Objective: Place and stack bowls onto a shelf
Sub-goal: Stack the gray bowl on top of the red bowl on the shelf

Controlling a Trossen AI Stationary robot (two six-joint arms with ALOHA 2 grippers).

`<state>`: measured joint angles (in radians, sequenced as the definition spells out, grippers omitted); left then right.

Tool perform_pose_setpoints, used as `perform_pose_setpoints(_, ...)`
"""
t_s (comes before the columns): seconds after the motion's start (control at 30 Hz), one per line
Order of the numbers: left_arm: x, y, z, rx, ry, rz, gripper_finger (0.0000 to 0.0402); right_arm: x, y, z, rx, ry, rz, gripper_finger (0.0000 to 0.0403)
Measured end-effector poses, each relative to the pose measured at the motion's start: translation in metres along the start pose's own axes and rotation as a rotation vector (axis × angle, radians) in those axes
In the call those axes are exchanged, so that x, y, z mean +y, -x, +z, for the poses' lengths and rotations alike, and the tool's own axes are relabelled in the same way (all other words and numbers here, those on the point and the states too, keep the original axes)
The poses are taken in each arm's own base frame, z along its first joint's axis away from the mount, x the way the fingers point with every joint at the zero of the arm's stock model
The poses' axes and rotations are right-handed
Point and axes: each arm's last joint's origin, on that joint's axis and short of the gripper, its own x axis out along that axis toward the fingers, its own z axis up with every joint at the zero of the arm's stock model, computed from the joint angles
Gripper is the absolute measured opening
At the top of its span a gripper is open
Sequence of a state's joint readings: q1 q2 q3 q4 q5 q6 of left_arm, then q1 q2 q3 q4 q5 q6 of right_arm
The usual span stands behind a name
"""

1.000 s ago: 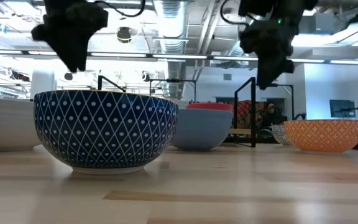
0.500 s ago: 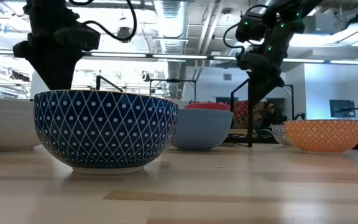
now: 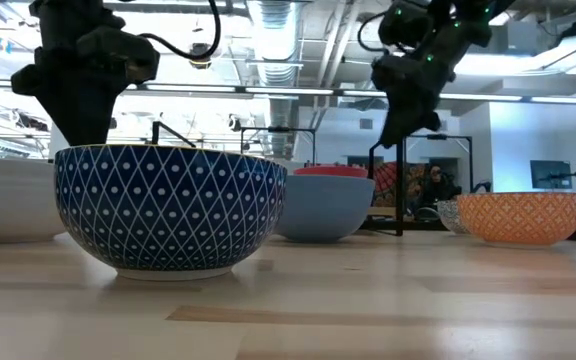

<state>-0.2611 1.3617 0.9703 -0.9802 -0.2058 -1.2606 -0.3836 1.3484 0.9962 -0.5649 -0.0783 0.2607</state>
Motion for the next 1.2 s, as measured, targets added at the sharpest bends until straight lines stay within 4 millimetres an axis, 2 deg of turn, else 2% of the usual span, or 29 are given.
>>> perform_pose_setpoints(0.17,0.001,-0.002,0.0,-0.015,0.048,0.005,0.0143,0.0,0.001,-0.001,0.004,-0.011,0.006,0.0128)
perform_pose_setpoints(0.43,0.006,-0.023,-0.007,-0.003,0.089,-0.018,0.0164,0.001,0.001,0.0,0.006,-0.011,0.03,0.0212)
perform_pose_setpoints(0.6,0.007,-0.038,-0.011,0.003,0.064,-0.086,0.014,0.0,0.001,0.001,-0.001,-0.023,0.028,0.0233)
perform_pose_setpoints(0.73,0.005,-0.041,-0.014,0.001,-0.108,-0.133,0.0076,0.001,0.003,0.005,-0.026,-0.039,0.037,0.0223)
perform_pose_setpoints(0.83,0.0,-0.038,-0.013,-0.005,-0.258,-0.164,0.0016,0.006,0.012,0.017,-0.064,0.024,0.078,0.0211)
perform_pose_setpoints(0.97,-0.01,-0.023,-0.008,-0.062,-0.497,-0.19,0.0003,0.013,0.03,0.037,-0.148,0.068,0.099,0.0199)
perform_pose_setpoints(1.2,-0.027,0.021,0.001,-0.153,-0.904,-0.159,0.0,0.019,0.056,0.061,-0.254,0.074,0.119,0.0196)
